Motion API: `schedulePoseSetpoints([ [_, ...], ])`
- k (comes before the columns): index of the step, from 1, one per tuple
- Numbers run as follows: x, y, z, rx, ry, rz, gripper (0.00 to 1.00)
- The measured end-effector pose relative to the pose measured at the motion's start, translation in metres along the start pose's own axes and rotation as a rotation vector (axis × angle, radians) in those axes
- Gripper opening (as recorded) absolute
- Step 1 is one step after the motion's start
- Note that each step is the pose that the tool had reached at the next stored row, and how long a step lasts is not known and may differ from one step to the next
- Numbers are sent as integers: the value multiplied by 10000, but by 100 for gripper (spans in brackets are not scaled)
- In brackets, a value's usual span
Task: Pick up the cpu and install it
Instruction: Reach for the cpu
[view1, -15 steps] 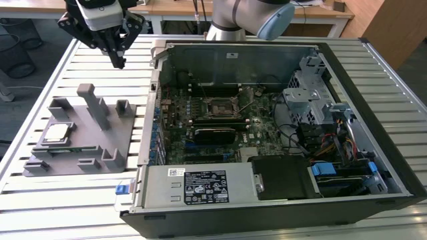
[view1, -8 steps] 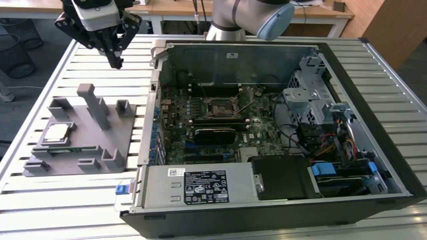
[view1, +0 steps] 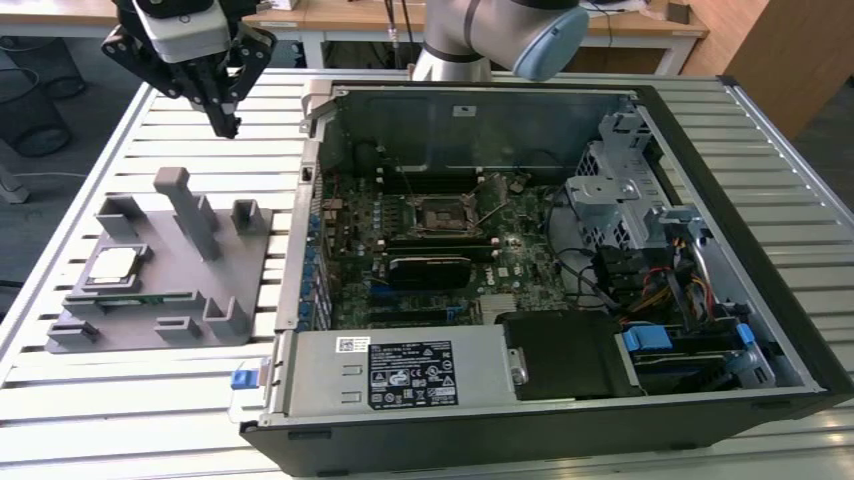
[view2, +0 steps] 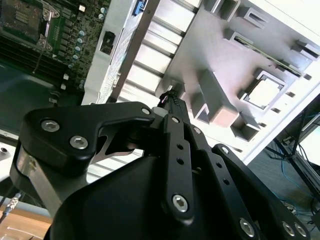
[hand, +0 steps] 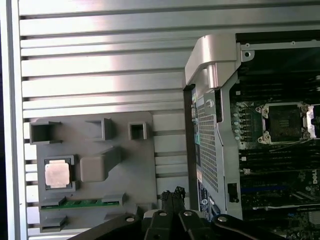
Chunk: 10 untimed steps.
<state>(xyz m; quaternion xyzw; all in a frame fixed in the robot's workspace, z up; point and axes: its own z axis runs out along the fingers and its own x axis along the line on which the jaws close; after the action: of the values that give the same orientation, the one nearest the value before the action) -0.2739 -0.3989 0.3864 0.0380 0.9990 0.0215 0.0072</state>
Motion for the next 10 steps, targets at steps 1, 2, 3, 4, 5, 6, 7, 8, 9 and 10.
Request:
schedulePoseSetpoints([
  [1,7,0,1,0,1,0,11],
  [2,14,-1,1,0,3,0,11],
  [3,21,-2,1,1,5,0,11],
  [4,27,-2,2,1,7,0,11],
  [5,34,-3,3,0,8,0,11],
  [6,39,-3,3,0,10,1,11],
  [7,45,-4,4,0,12,0,11],
  [8,51,-4,5,1,14,1,11],
  [9,58,-4,5,1,17,1,11],
  [10,64,-5,5,2,19,1,11],
])
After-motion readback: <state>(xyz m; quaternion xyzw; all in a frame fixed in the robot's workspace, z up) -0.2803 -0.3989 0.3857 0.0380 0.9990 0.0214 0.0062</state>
